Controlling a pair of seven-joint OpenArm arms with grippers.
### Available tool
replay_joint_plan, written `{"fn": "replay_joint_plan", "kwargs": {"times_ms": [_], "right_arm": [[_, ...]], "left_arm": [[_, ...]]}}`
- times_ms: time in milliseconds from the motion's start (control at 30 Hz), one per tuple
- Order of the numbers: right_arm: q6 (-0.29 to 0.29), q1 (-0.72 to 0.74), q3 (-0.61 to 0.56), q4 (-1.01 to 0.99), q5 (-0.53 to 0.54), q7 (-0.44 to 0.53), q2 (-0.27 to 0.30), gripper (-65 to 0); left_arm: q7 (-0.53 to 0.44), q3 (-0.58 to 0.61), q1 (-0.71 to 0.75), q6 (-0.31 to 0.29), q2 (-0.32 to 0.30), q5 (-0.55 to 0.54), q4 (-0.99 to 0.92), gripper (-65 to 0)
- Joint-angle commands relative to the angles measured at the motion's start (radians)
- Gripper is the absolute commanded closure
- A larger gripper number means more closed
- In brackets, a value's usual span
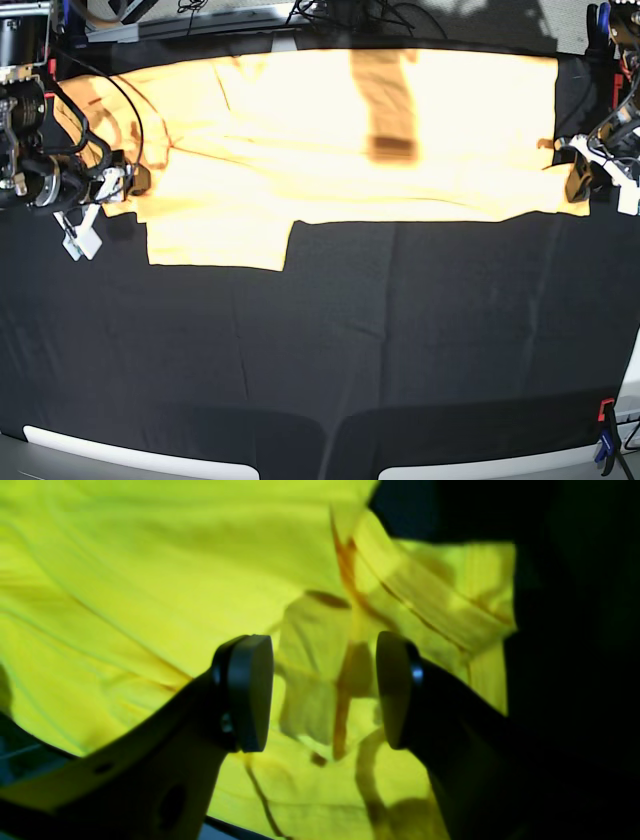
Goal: Layout the t-shirt on the table in an organized manner, then fold the t-shirt properly
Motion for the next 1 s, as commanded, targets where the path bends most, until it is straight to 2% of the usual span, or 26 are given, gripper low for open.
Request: {"fn": "replay_joint_plan", "kwargs": {"times_ms": [0, 267, 367, 467, 633, 700, 767, 833, 967], "right_arm": [[0.014, 0.022, 0.010, 0.008, 0.019, 0.004, 0.016, -32.1], [0.015, 0.033, 0.010, -0.013, 0.022, -0.011, -0.046, -31.9], [0.015, 0.033, 0.010, -0.013, 0.022, -0.020, -0.058, -26.8], [0.016, 0.033, 0.010, -0.013, 0.023, -0.026, -0.058, -25.9], [0.068, 0.033, 0.010, -0.013, 0.022, -0.026, -0.058, -10.4], [0.068, 0.033, 0.010, -0.013, 0.022, -0.030, -0.058, -0.5], [0.073, 0.032, 0.010, -0.013, 0.022, -0.030, -0.058, 0.0], [0.115, 0.032, 0.010, -0.007, 0.022, -0.030, -0.054, 0.0], [0.150, 0.012, 0.035, 0.040, 0.031, -0.030, -0.018, 0.0]], "left_arm": [[-0.027, -0.007, -0.005, -0.003, -0.019, -0.016, 0.018, 0.0], [-0.027, -0.007, -0.005, -0.003, -0.019, -0.016, 0.018, 0.0], [-0.027, -0.007, -0.005, -0.003, -0.019, -0.016, 0.018, 0.0], [-0.027, -0.007, -0.005, -0.003, -0.019, -0.016, 0.018, 0.0], [-0.027, -0.007, -0.005, -0.003, -0.019, -0.016, 0.018, 0.0], [-0.026, -0.007, -0.005, -0.003, -0.019, -0.016, 0.018, 0.0], [-0.026, -0.007, -0.005, -0.003, -0.019, -0.016, 0.018, 0.0], [-0.026, -0.007, -0.002, -0.003, -0.019, -0.016, 0.018, 0.0], [-0.026, -0.007, 0.002, -0.003, -0.019, -0.016, 0.024, 0.0]]}}
